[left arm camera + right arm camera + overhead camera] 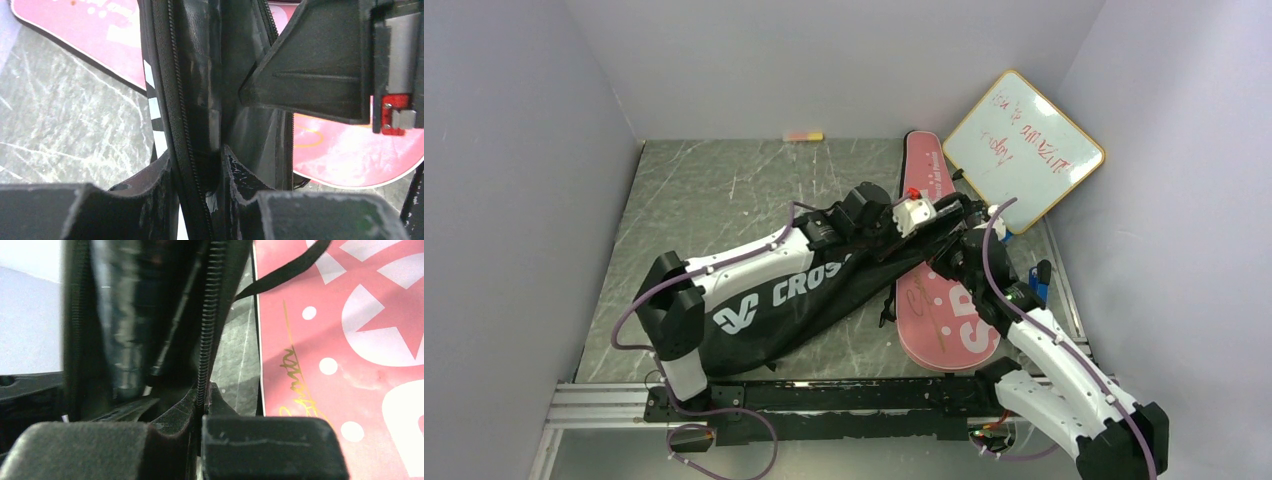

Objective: Pack up the badminton gear
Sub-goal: Place the racket in the racket bag.

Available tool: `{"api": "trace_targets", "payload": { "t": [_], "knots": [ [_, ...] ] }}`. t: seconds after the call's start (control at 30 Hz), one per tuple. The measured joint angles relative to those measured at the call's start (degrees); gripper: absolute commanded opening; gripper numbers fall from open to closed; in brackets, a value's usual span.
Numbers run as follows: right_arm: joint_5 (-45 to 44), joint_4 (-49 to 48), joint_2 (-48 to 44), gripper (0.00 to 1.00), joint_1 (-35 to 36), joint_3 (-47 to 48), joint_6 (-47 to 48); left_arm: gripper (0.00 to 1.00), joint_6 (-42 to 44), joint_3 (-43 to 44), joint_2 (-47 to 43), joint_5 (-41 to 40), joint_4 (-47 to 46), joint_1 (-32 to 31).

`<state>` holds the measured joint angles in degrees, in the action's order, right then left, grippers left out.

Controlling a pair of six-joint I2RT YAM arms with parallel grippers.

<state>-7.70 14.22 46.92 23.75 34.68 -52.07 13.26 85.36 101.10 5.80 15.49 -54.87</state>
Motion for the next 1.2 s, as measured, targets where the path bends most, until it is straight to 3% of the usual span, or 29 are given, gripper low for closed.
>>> {"api": "trace_targets", "payload": {
  "t": [0.27, 0.43, 0.5, 0.57, 0.87, 1.2],
  "knots": [
    [-0.5, 0.0, 1.5, 0.01, -0.1, 0.0, -0.3, 0.06, 1.1, -3.5, -3.0, -1.4, -2.6, 0.3],
    [-0.2, 0.0, 1.5, 0.15, -0.9, -0.1, 0.0, 0.05, 1.3, -4.2, -2.4, -1.5, -3.6, 0.3],
    [-1.7, -0.2, 1.5, 0.26, -2.8, -0.1, 0.6, 0.05, 1.7, -4.2, -1.3, -1.9, -2.5, 0.3],
    [-4.2, -1.0, 2.0, 0.29, -6.5, -0.1, 1.5, 0.05, 2.2, -4.2, 0.4, -2.3, 0.8, 0.7],
    [-6.5, -4.1, 6.0, 0.32, -13.2, -0.1, 5.5, 0.05, 3.5, -5.5, 3.6, -1.4, 8.6, 2.0],
    [3.9, -11.0, 8.8, 0.34, -13.6, -1.8, 8.2, 0.05, 3.6, -5.5, 2.5, -0.6, 9.2, 1.9]
  ]
}}
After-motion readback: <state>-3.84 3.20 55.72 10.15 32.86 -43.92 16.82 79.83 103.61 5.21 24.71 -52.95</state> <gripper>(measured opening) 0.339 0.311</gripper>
